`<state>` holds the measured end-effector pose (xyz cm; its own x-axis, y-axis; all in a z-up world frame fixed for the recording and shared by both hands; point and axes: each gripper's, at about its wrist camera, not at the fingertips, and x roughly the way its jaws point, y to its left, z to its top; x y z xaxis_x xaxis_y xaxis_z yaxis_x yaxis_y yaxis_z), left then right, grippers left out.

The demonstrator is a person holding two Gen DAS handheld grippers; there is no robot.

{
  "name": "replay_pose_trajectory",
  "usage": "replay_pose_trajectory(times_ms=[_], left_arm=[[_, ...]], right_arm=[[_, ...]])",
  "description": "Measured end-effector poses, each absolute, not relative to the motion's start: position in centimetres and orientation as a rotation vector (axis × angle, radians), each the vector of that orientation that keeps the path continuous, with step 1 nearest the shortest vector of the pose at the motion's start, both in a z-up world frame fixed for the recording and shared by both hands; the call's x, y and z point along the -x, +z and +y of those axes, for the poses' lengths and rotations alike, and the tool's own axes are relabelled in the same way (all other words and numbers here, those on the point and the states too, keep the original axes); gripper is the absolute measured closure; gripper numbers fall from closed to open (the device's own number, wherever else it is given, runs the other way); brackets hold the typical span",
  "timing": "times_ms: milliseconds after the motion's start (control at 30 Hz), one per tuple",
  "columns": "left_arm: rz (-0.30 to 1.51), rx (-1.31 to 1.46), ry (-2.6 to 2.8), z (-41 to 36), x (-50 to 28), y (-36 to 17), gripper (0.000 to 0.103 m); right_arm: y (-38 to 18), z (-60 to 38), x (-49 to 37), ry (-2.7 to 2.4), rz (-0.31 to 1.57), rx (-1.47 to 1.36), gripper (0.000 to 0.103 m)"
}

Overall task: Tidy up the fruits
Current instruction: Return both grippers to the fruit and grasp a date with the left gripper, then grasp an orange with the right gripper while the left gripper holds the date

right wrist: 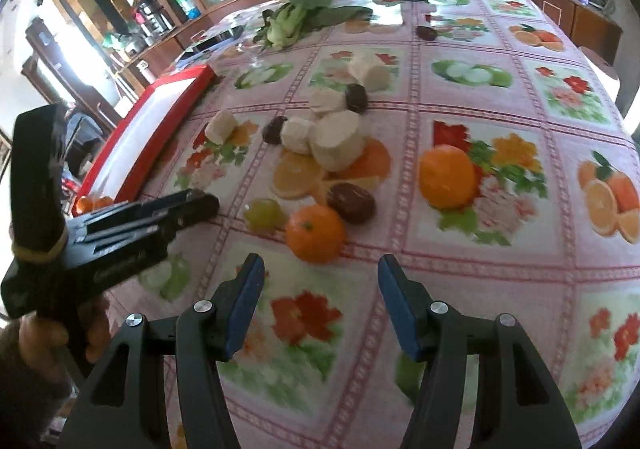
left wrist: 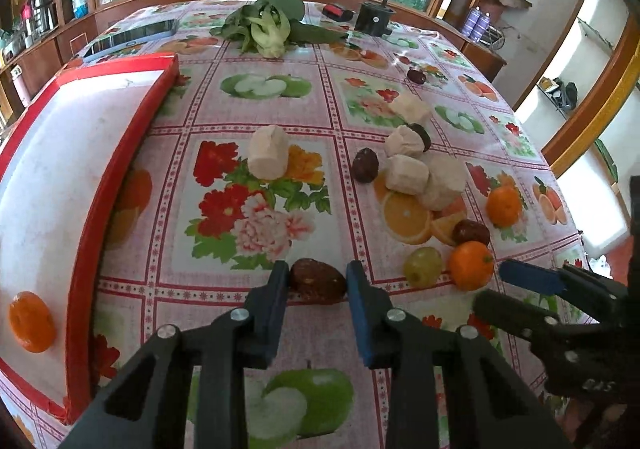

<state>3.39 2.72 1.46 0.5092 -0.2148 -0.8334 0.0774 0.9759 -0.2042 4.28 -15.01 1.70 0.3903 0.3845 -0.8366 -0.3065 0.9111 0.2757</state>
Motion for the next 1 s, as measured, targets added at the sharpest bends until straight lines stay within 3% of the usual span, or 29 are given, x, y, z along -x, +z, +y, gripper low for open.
replay_pose_trajectory(times_ms=[100, 167, 233, 1000], left_arm=[[1.018, 0.146, -0.187, 2.8, -3.2, 1.4, 0.071], [1.012, 0.132, -0.192, 2.7, -3.0, 1.4, 0.071], [1.007, 0.120, -0.197, 2.7, -2.9, 1.4, 0.071], [0.991, 0.163, -0.357, 3.1, 1.9, 2.9, 0.071]], right_arm=[[1.3, -14.1, -4.5, 0.445, 1.083, -0.066, 0.052], [1.0, -13.8, -4.7, 0.431, 1.085, -0.046, 0.065], [1.0, -14.0, -4.8, 0.420, 1.075, -0.038, 0.071], [2.2, -14.3, -0.5, 0.349, 1.054, -0.021, 0.071]])
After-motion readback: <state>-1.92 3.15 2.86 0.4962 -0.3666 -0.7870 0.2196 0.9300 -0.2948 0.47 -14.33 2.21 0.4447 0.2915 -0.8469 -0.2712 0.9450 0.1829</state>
